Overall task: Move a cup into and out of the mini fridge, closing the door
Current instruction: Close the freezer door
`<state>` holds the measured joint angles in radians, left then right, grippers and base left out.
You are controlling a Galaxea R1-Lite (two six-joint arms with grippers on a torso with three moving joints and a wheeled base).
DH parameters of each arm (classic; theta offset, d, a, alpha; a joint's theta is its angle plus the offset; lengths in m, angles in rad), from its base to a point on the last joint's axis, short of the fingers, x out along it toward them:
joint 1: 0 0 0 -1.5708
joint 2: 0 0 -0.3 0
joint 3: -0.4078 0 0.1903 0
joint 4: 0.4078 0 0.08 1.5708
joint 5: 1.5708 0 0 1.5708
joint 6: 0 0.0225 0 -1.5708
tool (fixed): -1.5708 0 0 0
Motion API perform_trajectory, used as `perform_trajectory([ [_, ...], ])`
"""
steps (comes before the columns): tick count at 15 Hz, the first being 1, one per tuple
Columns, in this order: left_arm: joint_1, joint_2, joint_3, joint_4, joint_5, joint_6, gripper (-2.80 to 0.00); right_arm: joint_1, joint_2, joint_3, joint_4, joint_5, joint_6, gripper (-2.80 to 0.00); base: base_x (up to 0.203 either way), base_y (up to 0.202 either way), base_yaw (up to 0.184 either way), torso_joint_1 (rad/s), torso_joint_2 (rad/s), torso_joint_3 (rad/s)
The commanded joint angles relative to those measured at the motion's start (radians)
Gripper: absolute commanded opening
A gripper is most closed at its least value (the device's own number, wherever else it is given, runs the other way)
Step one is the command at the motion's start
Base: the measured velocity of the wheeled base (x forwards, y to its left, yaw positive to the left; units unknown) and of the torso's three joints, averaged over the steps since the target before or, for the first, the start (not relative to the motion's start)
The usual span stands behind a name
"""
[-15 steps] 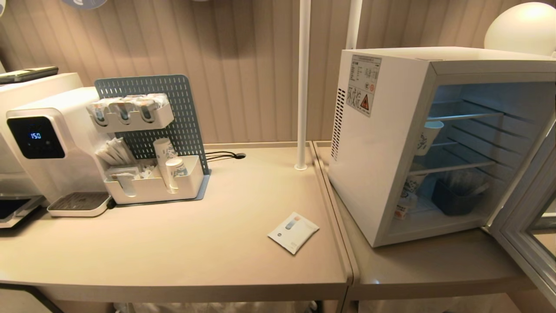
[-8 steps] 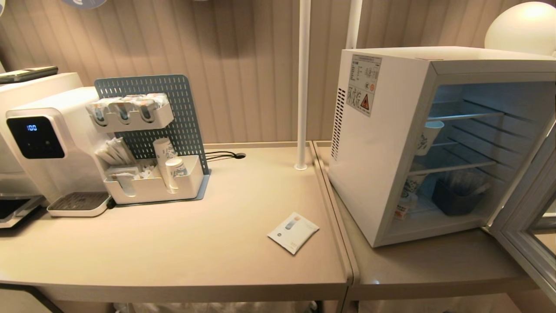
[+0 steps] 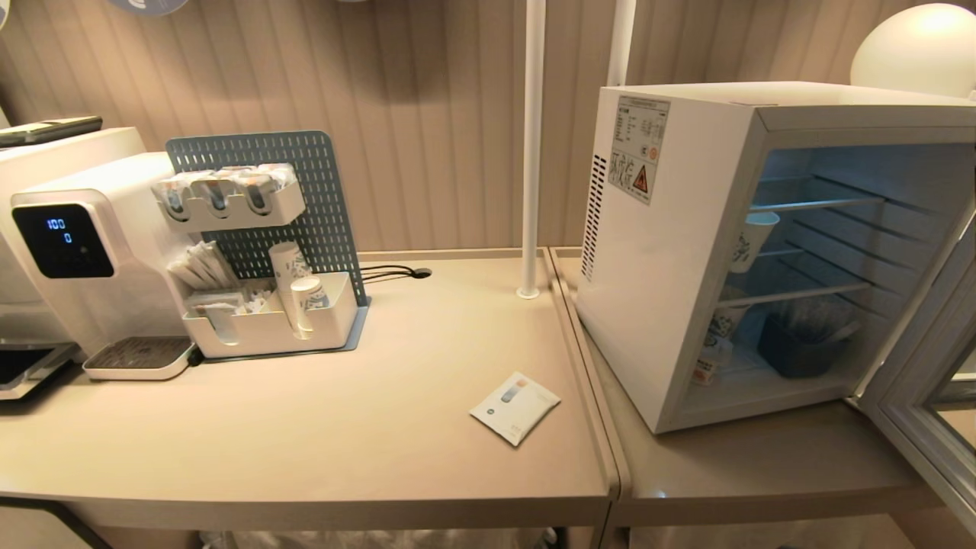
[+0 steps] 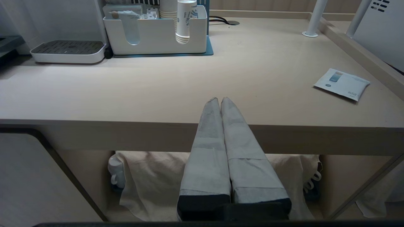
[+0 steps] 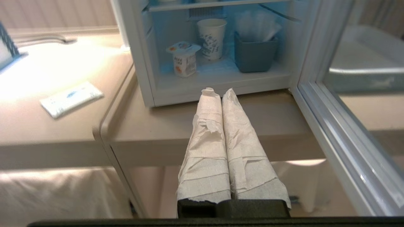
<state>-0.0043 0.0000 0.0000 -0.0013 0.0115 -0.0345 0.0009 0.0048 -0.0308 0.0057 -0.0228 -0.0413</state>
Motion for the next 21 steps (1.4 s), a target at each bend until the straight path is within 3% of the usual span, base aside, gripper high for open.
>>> perform_trajectory([
  [1, 0.001, 0.002, 0.002, 0.000, 0.001, -0.001, -2.80, 0.002, -0.005, 0.022, 0.043, 0.034, -0.050, -2.80, 0.000, 0.000, 0.000, 0.000, 0.00, 0.000],
  [9, 0.000, 0.002, 0.002, 0.000, 0.001, -0.001, -2.80, 0.001, -0.005, 0.032, 0.011, 0.031, -0.029, -2.80, -0.007, 0.000, -0.001, 0.000, 0.00, 0.000],
  [17, 0.000, 0.002, 0.002, 0.000, 0.001, -0.001, -2.80, 0.002, -0.005, 0.032, 0.011, 0.031, -0.029, -2.80, -0.181, 0.000, 0.002, 0.001, 0.00, 0.003],
  [21, 0.000, 0.002, 0.002, 0.000, 0.001, -0.001, -2.80, 0.001, -0.005, 0.032, 0.011, 0.031, -0.031, -2.80, -0.028, 0.000, 0.002, 0.000, 0.00, 0.001],
])
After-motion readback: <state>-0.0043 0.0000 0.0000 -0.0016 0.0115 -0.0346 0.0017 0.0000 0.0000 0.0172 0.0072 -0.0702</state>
